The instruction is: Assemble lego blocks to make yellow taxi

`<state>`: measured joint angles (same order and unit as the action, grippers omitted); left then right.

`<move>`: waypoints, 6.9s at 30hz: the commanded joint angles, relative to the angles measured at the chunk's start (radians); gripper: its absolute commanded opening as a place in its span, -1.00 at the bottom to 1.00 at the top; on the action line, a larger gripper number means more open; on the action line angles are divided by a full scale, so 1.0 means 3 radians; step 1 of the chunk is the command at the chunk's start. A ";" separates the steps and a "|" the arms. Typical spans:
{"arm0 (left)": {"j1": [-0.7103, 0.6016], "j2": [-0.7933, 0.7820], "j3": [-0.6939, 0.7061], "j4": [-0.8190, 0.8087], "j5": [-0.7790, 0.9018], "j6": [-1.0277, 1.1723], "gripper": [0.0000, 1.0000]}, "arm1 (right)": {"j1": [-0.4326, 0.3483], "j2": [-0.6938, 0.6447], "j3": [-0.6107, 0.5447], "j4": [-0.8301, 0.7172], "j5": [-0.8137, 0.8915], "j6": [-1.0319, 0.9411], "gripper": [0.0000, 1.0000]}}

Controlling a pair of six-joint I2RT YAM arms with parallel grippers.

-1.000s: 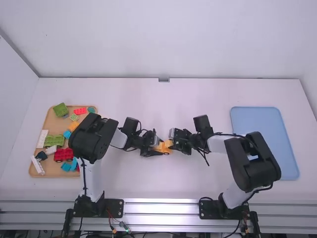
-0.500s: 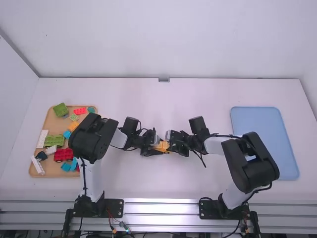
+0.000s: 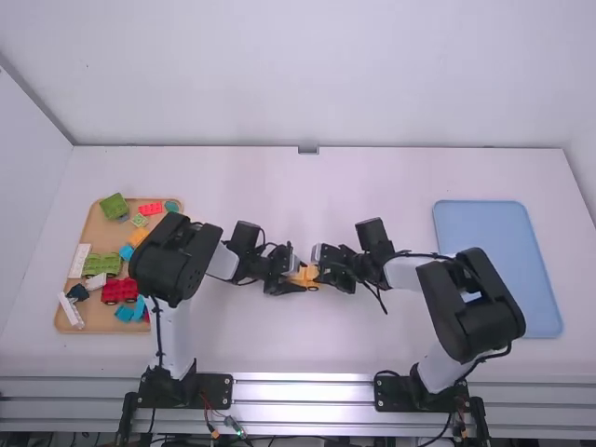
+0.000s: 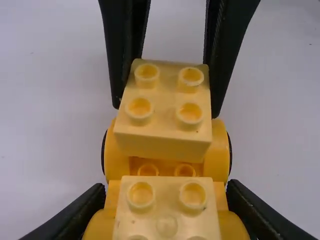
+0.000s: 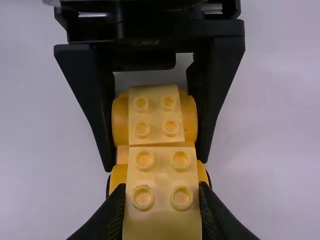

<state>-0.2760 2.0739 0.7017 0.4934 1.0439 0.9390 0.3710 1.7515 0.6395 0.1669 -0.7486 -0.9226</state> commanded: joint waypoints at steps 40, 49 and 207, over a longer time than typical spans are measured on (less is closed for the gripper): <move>0.0001 0.0076 -0.0098 -0.0010 0.0042 -0.0001 -0.21 | 0.0160 -0.0034 -0.0148 0.0292 0.0051 0.0023 -0.71; 0.0001 0.0076 -0.0141 0.0075 0.0041 -0.0001 -0.20 | 0.0161 -0.0034 -0.0149 0.0292 0.0055 0.0022 -0.70; -0.0109 0.0076 0.0215 0.0058 0.0038 -0.0200 0.11 | -0.0211 -0.0846 0.0482 -0.0935 0.0256 0.0445 0.98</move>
<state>-0.2920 2.0750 0.7464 0.5262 1.0344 0.8822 0.3058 1.4979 0.7898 -0.1120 -0.6701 -0.7937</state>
